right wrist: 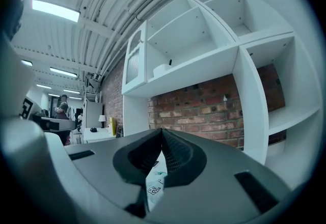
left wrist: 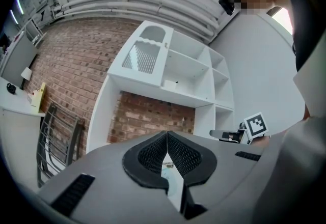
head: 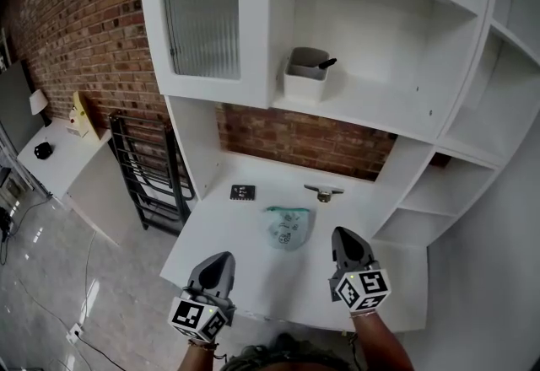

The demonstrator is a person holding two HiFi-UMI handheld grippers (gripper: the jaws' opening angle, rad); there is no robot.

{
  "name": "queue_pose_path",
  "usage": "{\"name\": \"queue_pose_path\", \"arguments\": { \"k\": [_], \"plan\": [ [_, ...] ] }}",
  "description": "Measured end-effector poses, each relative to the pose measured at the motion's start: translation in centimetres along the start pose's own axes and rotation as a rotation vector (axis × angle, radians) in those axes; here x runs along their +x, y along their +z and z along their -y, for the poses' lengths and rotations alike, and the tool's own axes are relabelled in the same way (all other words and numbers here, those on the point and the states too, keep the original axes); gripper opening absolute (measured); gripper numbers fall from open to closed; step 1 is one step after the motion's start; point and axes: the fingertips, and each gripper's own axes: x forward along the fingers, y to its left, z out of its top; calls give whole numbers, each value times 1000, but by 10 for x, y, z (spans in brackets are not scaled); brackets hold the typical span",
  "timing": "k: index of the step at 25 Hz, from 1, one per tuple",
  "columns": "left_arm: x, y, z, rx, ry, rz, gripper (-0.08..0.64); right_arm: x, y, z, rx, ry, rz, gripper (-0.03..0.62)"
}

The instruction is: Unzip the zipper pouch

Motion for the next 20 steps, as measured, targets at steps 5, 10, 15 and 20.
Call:
{"name": "queue_pose_path", "arguments": {
  "k": [5, 10, 15, 20],
  "plan": [
    [-1, 1, 1, 26, 33, 0, 5, -24, -5, -7, 3, -18, -5, 0],
    [-8, 2, 3, 52, 67, 6, 5, -43, -6, -17, -58, -30, -2, 0],
    [-16, -1, 5, 70, 104, -16, 5, -49, 3, -21, -84, -41, 22, 0],
    [-23, -1, 4, 81, 132, 13, 5, -54, 5, -18, -77, -69, 25, 0]
  ]
}}
